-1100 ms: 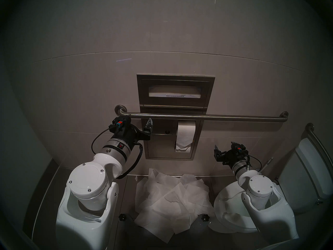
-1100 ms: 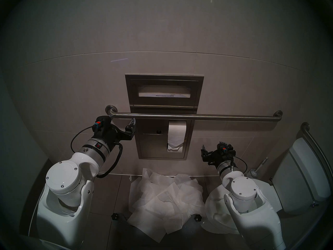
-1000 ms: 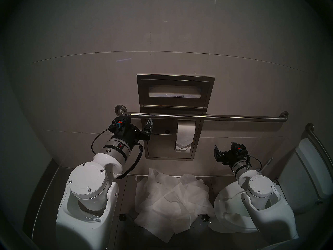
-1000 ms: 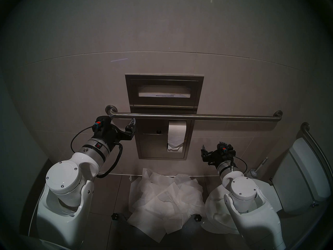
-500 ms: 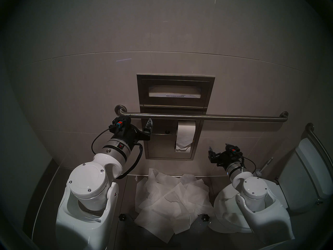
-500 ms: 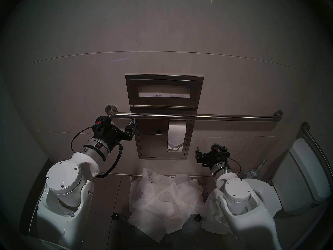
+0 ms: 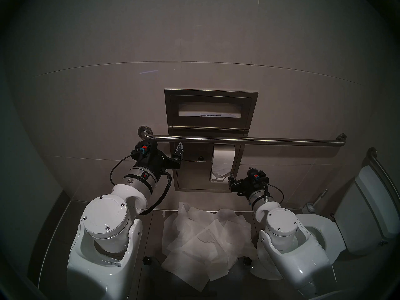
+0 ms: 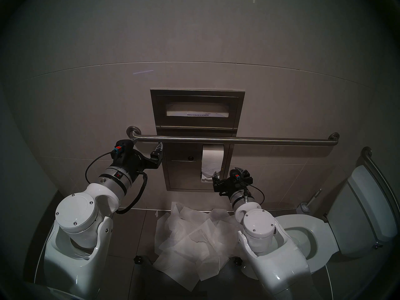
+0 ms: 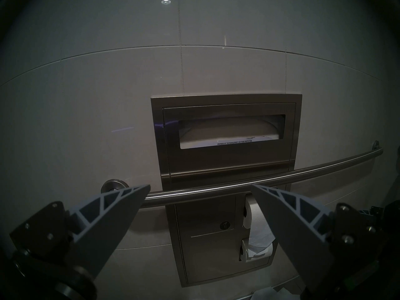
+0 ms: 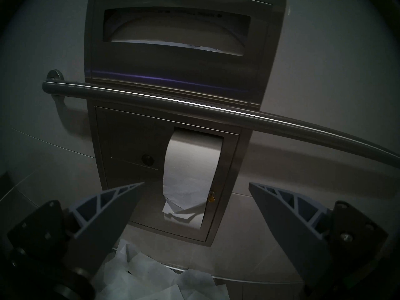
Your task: Take out a toilet seat cover
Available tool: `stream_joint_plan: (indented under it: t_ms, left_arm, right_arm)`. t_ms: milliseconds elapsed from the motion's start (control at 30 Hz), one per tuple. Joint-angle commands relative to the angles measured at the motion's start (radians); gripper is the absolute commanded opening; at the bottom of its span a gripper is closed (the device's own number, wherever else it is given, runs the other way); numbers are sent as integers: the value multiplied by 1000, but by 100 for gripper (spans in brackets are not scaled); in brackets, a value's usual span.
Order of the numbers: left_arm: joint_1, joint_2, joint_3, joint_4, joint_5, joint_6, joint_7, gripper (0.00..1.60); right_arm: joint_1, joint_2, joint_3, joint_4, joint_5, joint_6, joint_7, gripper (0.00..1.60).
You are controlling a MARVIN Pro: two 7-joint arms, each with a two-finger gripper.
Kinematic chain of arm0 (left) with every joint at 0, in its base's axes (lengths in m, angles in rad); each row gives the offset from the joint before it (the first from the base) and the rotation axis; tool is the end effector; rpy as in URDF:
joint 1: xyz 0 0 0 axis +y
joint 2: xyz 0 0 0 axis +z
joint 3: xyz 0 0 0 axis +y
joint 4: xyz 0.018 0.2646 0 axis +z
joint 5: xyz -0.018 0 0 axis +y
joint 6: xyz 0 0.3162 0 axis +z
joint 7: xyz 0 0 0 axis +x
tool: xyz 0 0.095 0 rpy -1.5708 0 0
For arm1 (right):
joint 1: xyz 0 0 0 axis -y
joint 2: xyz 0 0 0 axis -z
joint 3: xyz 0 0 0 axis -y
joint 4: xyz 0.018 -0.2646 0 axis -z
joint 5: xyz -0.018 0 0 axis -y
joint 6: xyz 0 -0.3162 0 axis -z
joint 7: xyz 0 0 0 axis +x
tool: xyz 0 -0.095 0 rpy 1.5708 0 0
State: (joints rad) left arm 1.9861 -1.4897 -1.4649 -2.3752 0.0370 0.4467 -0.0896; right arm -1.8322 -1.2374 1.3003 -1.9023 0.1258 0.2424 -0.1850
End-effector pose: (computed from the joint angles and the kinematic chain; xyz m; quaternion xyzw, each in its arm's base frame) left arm 0.2999 -0.0413 -0.1538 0.7248 -0.0951 0.6807 0.0483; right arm 0.3412 0.0356 -0.2928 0.7759 0.1165 0.6199 0.0081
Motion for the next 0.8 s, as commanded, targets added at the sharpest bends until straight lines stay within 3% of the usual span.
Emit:
stream_joint_plan:
  t_ms: [0,367,767]
  left_arm:
    - [-13,-1,2,-28,0,-9,0,160]
    - [-14,1,2,-23,-3,-7,2,160]
    - [-15,3,2,-24,-6,-7,4,160]
  right_arm:
    - [105,-54,20,1,-58,-9,26,160]
    - [192,-90,54,17,-108,-9,73,160]
    - [301,-146,60,98,-165,-4,115,160]
